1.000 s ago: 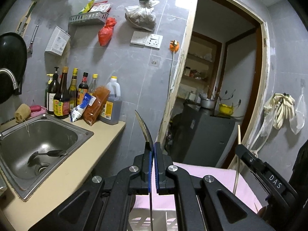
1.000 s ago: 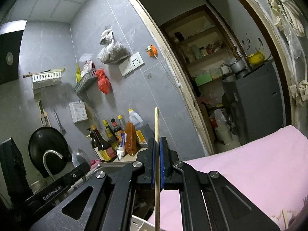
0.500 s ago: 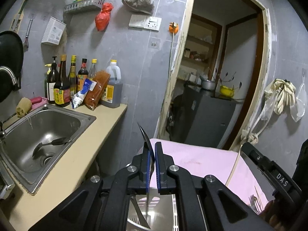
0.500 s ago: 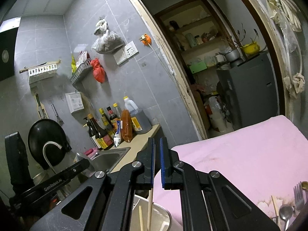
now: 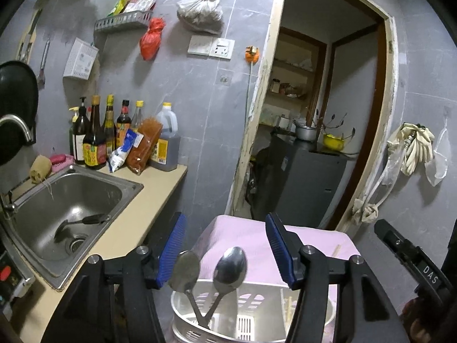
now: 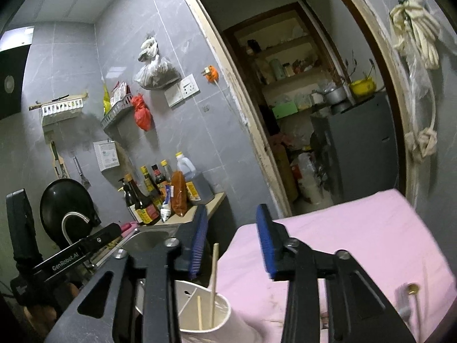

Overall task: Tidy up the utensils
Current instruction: 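Open the right tool over the holder while the left tool drops the spoon in, then move both tools back over the remaining utensils on the tablecloth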

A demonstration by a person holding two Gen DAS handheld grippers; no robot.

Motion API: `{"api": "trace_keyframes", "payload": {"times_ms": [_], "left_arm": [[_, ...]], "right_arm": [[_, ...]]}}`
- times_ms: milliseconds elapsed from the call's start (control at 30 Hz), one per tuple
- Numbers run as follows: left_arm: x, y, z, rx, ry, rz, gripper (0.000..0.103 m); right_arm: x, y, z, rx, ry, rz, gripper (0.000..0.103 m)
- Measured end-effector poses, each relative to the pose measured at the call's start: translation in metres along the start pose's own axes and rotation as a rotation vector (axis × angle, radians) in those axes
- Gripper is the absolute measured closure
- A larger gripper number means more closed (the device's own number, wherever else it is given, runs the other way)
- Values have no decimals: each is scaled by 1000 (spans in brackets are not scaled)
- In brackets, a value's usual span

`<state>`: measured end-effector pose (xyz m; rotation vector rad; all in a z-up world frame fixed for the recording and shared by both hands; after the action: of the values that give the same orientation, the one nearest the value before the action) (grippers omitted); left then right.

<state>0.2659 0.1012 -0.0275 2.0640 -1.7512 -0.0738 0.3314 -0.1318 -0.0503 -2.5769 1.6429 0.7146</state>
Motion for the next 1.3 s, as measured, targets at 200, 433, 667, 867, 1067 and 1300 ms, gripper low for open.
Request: {"api": "trace_keyframes", "payload": {"times_ms": [200,433,667,867,1067,1300], "left_arm": [[25,12,-7,19,-29,18,25],[64,23,-6,39,-50,34,1],[109,29,10,37,-87,51,1],[143,31,30,39,-110,80,1],[173,25,53,21,-132,106,1],[200,5,82,-49,-154,135,1]], "right_arm": [[19,29,-22,19,35,50,39],[49,64,-43,41,92,179,9],[80,93,-61,75,136,245,1],[110,115,-63,80,159,292,1],[145,126,-57,45,145,337,1],[191,120,-35,-58,106,379,1]]}}
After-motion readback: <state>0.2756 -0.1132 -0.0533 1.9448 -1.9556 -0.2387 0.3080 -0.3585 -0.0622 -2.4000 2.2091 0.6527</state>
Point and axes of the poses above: each gripper's, at about its wrist camera, not at the fingertips, and y roughly against the way its jaws point, x to its right, z to its underside, the point moved 1 cm from there along -y, roughly the way its jaws point, and after that the axes turned 4 degrees about z, right-handed, at the moved point
